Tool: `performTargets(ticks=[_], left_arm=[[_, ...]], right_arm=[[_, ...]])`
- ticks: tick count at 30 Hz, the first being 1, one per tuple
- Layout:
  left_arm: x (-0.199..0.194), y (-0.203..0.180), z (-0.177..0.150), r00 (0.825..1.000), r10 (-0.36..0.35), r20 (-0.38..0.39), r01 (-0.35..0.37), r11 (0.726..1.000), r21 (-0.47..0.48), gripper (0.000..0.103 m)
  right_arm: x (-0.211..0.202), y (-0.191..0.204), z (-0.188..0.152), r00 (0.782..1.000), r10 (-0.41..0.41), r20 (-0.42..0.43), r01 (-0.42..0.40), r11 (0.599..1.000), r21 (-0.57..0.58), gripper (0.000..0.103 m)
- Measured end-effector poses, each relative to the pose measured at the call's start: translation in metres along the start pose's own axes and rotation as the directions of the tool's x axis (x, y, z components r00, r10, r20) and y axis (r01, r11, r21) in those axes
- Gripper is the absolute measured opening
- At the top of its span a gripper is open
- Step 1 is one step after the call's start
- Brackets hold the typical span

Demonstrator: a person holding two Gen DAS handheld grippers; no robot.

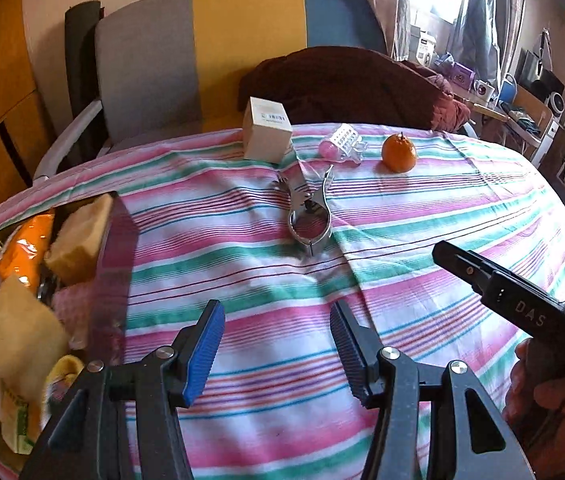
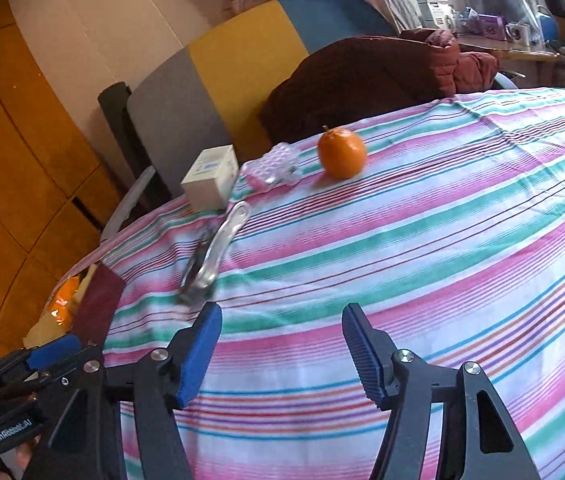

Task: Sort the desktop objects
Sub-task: 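Move both tools back toward the tongs and orange on the cloth, then grasp the metal tongs with the left tool while the right tool grasps the orange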

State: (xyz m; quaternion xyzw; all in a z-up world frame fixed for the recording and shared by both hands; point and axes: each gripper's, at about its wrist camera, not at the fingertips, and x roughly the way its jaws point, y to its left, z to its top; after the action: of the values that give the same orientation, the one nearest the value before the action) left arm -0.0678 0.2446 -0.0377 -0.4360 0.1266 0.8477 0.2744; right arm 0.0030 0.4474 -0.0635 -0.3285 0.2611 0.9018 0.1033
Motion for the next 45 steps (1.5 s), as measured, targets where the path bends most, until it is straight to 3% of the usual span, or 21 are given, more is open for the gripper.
performTargets(ticks=[8, 14, 19, 23, 26, 28, 32, 34, 39, 42, 43, 45], left_arm=[[0.044, -0.009, 0.023, 1.000, -0.007, 0.011, 0.007, 1.000, 0.011, 0.056], [0.081, -0.011, 0.049, 0.996, -0.086, -0.025, 0.085, 0.994, -0.066, 0.056], [0.107, -0.020, 0.062, 0.997, -0.050, -0.051, 0.048, 0.998, -0.041, 0.057], [0.115, -0.020, 0.067, 0.999, -0.041, -0.020, 0.040, 0.999, -0.029, 0.057], [0.120, -0.019, 0.069, 0.999, -0.052, 0.006, 0.053, 0.998, -0.032, 0.058], [0.121, -0.017, 0.069, 0.997, -0.070, 0.029, 0.071, 0.996, -0.048, 0.061], [0.126, -0.013, 0.070, 0.990, -0.130, 0.057, 0.135, 0.988, -0.080, 0.079], [0.127, -0.014, 0.071, 0.988, -0.139, 0.064, 0.145, 0.985, -0.093, 0.082], [0.132, -0.034, 0.071, 0.998, -0.032, 0.050, 0.033, 0.999, -0.021, 0.082], [0.132, -0.026, 0.072, 0.996, -0.065, 0.065, 0.069, 0.996, -0.063, 0.078], [0.131, -0.022, 0.072, 0.994, -0.076, 0.073, 0.082, 0.993, -0.082, 0.076], [0.130, -0.014, 0.071, 0.993, -0.082, 0.083, 0.091, 0.989, -0.115, 0.059]], right_arm=[[0.024, -0.020, 0.026, 0.999, -0.049, 0.005, 0.049, 0.999, -0.011, 0.069], [0.054, -0.030, 0.067, 0.995, -0.097, 0.030, 0.098, 0.995, -0.023, 0.079], [0.084, -0.036, 0.104, 0.990, -0.132, 0.051, 0.133, 0.991, -0.027, 0.082], [0.105, -0.037, 0.122, 0.988, -0.149, 0.050, 0.152, 0.987, -0.059, 0.082], [0.120, -0.037, 0.129, 0.988, -0.149, 0.028, 0.151, 0.986, -0.078, 0.076], [0.129, -0.037, 0.131, 0.988, -0.154, -0.001, 0.154, 0.985, -0.083, 0.064], [0.135, -0.034, 0.127, 0.983, -0.184, -0.006, 0.183, 0.977, -0.108, 0.053], [0.134, -0.032, 0.124, 0.983, -0.186, 0.004, 0.185, 0.975, -0.120, 0.053], [0.126, -0.034, 0.116, 0.987, -0.161, 0.012, 0.162, 0.982, -0.097, 0.053], [0.117, -0.033, 0.107, 0.988, -0.155, 0.017, 0.156, 0.984, -0.089, 0.053], [0.113, -0.033, 0.104, 0.988, -0.154, 0.022, 0.156, 0.984, -0.088, 0.053], [0.103, -0.032, 0.097, 0.988, -0.151, 0.037, 0.153, 0.985, -0.084, 0.053]])
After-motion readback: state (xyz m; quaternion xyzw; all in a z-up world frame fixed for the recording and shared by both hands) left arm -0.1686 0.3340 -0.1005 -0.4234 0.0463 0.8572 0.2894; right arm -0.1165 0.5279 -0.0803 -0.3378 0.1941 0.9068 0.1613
